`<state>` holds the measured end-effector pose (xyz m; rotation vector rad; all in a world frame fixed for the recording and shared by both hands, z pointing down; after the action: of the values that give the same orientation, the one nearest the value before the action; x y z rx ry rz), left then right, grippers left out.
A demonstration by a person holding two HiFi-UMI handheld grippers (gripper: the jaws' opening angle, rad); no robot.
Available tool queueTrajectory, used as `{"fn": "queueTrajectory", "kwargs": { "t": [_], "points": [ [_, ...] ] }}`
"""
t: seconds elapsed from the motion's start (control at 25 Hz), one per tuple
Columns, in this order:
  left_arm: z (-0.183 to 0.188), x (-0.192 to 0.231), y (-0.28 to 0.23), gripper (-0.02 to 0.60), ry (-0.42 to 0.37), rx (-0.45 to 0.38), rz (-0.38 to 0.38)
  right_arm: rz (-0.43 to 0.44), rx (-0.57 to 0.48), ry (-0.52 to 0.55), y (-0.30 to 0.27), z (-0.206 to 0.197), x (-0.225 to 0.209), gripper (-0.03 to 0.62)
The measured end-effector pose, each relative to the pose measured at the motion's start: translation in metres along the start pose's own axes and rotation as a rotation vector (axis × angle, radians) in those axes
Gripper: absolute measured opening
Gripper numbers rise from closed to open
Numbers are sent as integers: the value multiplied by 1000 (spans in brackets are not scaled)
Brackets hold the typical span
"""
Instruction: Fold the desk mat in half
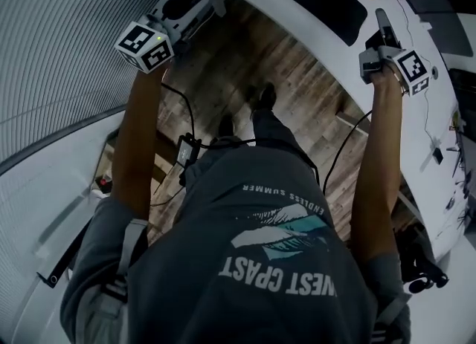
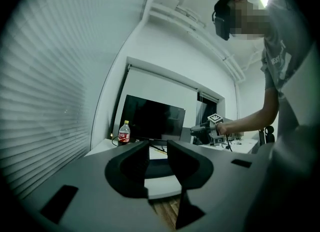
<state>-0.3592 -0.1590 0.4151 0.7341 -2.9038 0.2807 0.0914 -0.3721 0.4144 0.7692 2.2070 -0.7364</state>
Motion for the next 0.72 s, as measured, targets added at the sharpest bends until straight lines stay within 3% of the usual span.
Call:
{"fn": "queueTrajectory", "kwargs": {
  "t": [0.28, 0.52, 0.72],
  "points": [
    [7, -19, 41, 91, -126, 60, 30, 90, 7, 368, 28, -7, 94, 60],
    [26, -41, 62, 69, -215, 79, 7, 140, 87, 673, 52, -36, 152, 37],
    [47, -53, 91, 57, -260, 138, 15, 166, 134, 860, 76, -63, 203, 32]
  ]
}}
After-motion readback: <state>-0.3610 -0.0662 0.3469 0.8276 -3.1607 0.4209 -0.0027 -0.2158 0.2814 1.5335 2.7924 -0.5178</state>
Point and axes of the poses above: the fingertips, and each gripper's own axes: y backward along the fingers, x to its left, z out of its top, the point moved 9 cm from there along y, backward along the fingers, and after that the axes turned 5 degrees about x, right-handed, at the moved point
